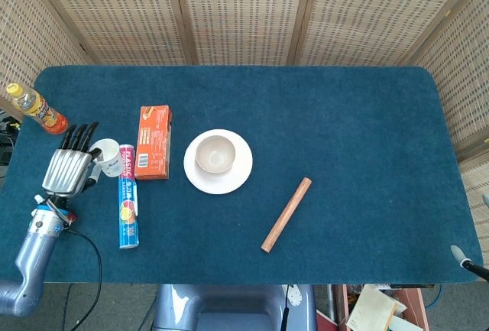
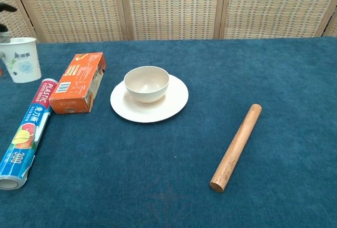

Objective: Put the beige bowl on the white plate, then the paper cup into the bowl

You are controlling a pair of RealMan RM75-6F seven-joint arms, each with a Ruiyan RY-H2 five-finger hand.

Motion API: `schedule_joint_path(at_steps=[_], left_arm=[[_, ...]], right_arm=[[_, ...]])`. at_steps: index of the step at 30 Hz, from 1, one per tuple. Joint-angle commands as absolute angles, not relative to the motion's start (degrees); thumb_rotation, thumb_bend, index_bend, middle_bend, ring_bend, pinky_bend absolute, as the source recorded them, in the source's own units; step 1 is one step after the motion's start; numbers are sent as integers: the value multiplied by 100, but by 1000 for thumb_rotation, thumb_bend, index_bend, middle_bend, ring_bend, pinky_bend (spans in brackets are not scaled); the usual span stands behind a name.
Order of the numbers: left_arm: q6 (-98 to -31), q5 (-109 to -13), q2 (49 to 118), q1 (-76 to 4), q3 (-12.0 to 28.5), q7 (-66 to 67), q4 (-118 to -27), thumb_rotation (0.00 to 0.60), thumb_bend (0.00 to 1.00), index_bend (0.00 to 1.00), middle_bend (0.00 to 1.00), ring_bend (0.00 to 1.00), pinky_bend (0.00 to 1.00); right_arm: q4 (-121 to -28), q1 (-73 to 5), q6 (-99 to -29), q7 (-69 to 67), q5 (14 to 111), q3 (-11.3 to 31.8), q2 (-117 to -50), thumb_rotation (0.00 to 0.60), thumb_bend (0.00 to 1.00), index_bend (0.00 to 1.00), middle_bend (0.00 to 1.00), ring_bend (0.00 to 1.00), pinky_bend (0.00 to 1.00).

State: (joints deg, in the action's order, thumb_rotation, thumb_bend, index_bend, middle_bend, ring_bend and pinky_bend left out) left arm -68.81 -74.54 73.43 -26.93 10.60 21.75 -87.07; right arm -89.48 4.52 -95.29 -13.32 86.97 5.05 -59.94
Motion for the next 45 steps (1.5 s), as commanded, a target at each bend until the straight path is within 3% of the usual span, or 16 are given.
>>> schedule_joint_path(at_steps=[1,11,25,45], left_arm=[[-6911,-7438,7316,-2975,1297,2616,-9136,600,503,597,0,0,0],[-7042,-7645,8358,-3609,1521,3094,-8728,600,503,608,0,0,0],[-6226,-7067,10012,-4772,1832,3588,-7198,600,503,613,0,0,0],[-6051,-6817,10766,-5208,1756,3696,-6094,600,503,613,0,0,0]], right_arm=[[-8926,454,-9521,-1384,8676,514,-5987,600,169,0,0,0,0],[-8816,467,-9482,-1646,8566,554,-5976,600,169,0,0,0,0],[-8527,419,-9156,-2128,8213,656,-5981,600,169,0,0,0,0],[-8238,431,-8981,-2642,8038,735,-5997,600,169,0,0,0,0]])
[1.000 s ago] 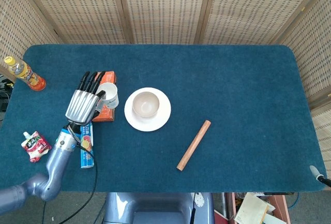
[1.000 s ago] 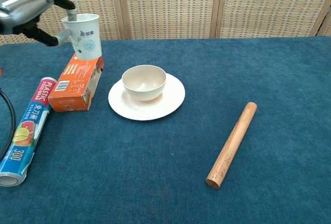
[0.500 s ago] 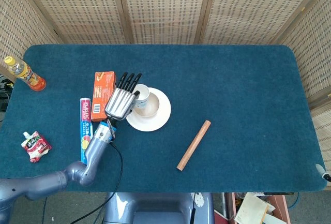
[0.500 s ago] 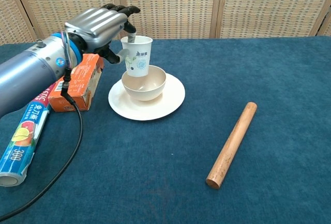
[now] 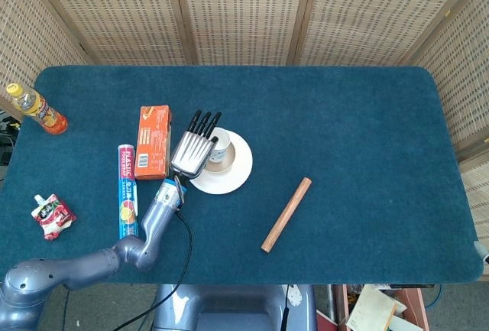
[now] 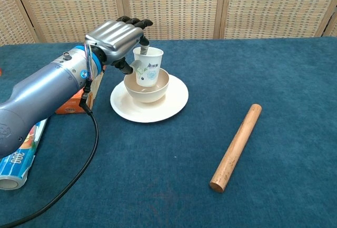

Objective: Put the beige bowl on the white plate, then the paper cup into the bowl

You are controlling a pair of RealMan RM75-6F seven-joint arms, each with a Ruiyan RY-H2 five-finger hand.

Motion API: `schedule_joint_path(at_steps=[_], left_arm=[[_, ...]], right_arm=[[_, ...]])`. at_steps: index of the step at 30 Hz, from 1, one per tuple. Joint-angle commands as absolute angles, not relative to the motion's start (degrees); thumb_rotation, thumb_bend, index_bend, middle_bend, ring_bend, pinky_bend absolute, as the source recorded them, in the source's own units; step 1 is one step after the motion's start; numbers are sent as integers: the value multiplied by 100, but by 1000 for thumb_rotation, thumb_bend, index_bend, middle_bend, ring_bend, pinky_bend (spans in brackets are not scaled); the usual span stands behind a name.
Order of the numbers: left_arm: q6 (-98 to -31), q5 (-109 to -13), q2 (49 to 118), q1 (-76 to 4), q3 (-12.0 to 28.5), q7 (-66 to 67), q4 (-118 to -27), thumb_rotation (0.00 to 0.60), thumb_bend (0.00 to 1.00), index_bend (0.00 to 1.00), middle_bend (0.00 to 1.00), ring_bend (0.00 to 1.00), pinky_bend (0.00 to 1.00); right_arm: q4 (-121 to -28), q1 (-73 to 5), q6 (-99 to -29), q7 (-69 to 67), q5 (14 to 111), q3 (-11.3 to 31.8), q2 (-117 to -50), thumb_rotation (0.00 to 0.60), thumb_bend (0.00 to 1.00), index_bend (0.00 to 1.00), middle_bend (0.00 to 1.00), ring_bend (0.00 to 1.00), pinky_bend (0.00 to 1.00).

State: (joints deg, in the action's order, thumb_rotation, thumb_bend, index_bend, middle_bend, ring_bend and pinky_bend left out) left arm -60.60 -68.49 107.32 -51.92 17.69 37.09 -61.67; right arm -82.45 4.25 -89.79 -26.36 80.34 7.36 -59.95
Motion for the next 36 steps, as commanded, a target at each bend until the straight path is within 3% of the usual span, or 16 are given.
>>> schedule_joint_path(at_steps=[1,8,11,18,23,30,36], left_arm=[[-6037,-6780,10786,-5212,1767,3664,-6065,600,503,614,0,0,0],[-5991,-6756,10851,-5263,1720,3616,-5942,600,498,613,0,0,0],[-5941,-6720,10884,-5272,1674,3648,-5892,600,428,590,0,0,0],[-5874,-6637,10907,-5246,1606,3704,-5863,600,195,411,0,0,0],[-5977,-6674,10803,-5172,1578,3637,-6009,600,160,364,0,0,0],[-6400,-6892,10227,-4914,1597,3351,-6795,600,161,364,0,0,0],[-6916,-6894,9293,-4425,1736,3024,-8198,600,163,319,0,0,0]], right_arm=[[-8240,432,-8987,-2640,8049,735,-5997,600,169,0,0,0,0],[-8238,436,-8980,-2653,8038,751,-5999,600,169,0,0,0,0],[-8234,438,-8963,-2664,8022,757,-6000,600,169,0,0,0,0],[-8224,451,-8978,-2680,8032,760,-5998,600,169,0,0,0,0],[-8241,455,-9004,-2646,8062,758,-6000,600,169,0,0,0,0],[-8328,472,-9098,-2512,8150,740,-5999,600,169,0,0,0,0],[-8398,486,-9160,-2398,8206,726,-5992,600,169,0,0,0,0]])
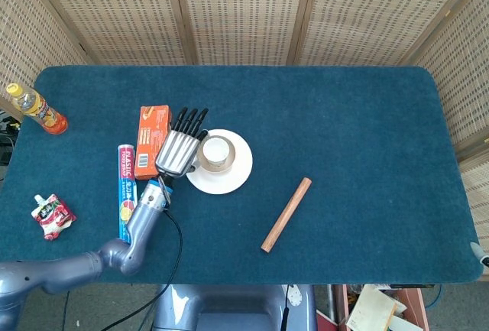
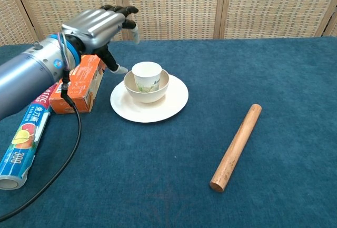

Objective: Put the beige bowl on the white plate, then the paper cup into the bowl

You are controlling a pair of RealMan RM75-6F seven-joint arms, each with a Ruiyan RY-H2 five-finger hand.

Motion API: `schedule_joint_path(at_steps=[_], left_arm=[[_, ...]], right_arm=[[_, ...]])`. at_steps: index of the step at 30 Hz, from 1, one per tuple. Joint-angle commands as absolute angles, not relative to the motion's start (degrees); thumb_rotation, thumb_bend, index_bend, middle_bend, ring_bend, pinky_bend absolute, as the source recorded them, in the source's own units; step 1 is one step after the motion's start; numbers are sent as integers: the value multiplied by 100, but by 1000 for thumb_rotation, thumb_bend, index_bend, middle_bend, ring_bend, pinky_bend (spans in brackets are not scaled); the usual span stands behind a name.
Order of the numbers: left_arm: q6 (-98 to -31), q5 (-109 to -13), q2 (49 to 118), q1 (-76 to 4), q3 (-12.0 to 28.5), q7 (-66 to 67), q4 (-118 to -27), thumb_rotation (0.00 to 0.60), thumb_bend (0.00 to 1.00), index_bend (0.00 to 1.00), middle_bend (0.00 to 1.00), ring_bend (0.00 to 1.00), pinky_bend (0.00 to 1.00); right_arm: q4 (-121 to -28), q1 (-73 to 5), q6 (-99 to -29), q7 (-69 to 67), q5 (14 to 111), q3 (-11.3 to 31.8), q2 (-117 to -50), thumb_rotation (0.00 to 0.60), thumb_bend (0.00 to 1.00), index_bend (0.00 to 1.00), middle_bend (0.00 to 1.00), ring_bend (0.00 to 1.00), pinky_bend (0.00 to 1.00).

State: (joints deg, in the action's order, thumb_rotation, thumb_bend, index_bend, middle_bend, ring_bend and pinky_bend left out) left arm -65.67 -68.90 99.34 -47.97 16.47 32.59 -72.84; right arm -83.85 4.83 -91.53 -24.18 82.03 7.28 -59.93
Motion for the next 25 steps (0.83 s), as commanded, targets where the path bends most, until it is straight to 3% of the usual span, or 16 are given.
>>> schedule_joint_path(at_steps=[1,5,12,19,25], left_arm=[[-6988,-6879,9155,-4331,1726,3001,-8424,600,163,309,0,0,0],[-7249,-6832,8472,-3859,1519,2989,-9431,600,165,233,0,0,0],[-8129,-7410,7444,-2829,774,2795,-10754,600,176,86,0,0,0],[-8910,-8479,7002,-1892,-218,2477,-10729,600,155,11,0,0,0],[-9310,-8760,6963,-1336,-636,2462,-10383,600,139,0,0,0,0]], right_arm=[[-8405,487,-9163,-2385,8209,724,-5991,600,169,0,0,0,0],[-8429,478,-9165,-2299,8225,719,-5998,600,169,0,0,0,0],[-8461,413,-9186,-1945,8323,704,-6081,600,169,0,0,0,0],[-8584,387,-9313,-1490,8492,664,-6156,600,169,0,0,0,0],[-8607,371,-9399,-1029,8529,674,-6223,600,169,0,0,0,0]])
